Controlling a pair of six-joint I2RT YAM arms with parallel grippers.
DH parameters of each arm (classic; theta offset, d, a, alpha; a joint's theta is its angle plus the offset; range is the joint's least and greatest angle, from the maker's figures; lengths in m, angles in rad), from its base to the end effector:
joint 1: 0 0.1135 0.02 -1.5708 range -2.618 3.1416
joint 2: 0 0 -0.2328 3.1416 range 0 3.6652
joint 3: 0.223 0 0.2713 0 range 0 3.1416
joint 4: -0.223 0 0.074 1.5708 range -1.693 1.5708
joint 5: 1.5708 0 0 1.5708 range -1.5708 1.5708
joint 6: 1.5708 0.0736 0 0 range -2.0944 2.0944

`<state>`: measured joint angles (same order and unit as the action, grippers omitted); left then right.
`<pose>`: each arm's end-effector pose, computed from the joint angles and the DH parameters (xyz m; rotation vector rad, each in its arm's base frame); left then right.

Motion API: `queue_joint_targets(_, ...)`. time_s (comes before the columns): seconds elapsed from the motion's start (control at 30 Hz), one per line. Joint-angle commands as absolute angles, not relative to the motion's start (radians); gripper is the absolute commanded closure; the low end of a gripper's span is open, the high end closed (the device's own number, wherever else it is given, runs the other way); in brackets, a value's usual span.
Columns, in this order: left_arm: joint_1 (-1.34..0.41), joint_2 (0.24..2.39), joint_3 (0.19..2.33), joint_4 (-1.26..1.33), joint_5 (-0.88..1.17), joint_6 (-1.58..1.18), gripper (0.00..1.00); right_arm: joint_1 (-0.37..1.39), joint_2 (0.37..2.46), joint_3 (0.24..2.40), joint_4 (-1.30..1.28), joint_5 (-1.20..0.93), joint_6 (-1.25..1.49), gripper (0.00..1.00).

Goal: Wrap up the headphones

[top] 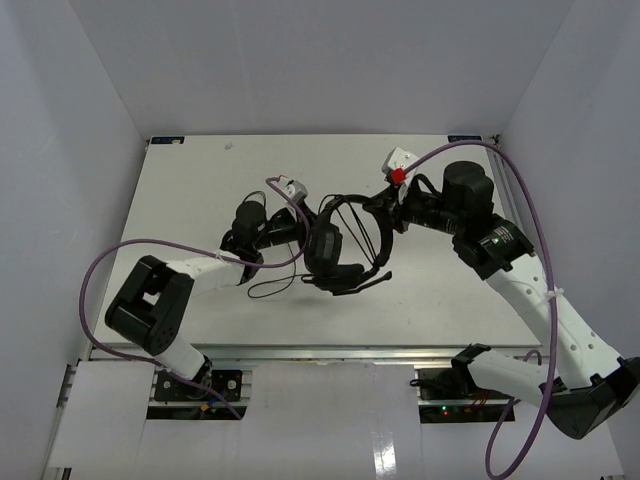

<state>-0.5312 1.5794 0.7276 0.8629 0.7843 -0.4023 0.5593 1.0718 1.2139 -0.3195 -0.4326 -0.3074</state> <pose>0.2905 -0.2310 0.1881 0.7685 1.5490 -1.3151 0.2384 0.1857 0.3899 -1.0185 1.4413 0.5608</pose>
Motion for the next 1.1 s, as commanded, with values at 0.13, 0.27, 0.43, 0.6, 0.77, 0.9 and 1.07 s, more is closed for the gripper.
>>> queue_joint_targets(0.13,-0.569,1.641,0.664,1.100,0.775,-0.508,0.60,0.526,1.113,1.367,-0.265,-0.444,-0.185,0.92)
queue_joint_targets(0.27,-0.603,1.643,0.621,1.095,0.747,-0.473,0.62,0.501,1.139,1.414,-0.261,-0.430,-0.150,0.92)
queue_joint_targets(0.43,-0.636,1.654,0.524,1.116,0.720,-0.447,0.64,0.456,1.169,1.487,-0.259,-0.413,-0.087,0.92)
queue_joint_targets(0.6,-0.674,1.662,0.431,1.190,0.675,-0.460,0.68,0.399,1.214,1.556,-0.257,-0.411,-0.016,0.92)
queue_joint_targets(0.77,-0.707,1.687,0.382,1.259,0.636,-0.484,0.77,0.348,1.242,1.594,-0.251,-0.401,0.056,0.92)
queue_joint_targets(0.9,-0.742,1.719,0.363,1.294,0.617,-0.496,0.82,0.317,1.258,1.617,-0.249,-0.389,0.080,0.92)
queue_joint_targets(1.07,-0.790,1.773,0.356,1.345,0.588,-0.509,0.81,0.296,1.268,1.628,-0.245,-0.357,0.077,0.92)
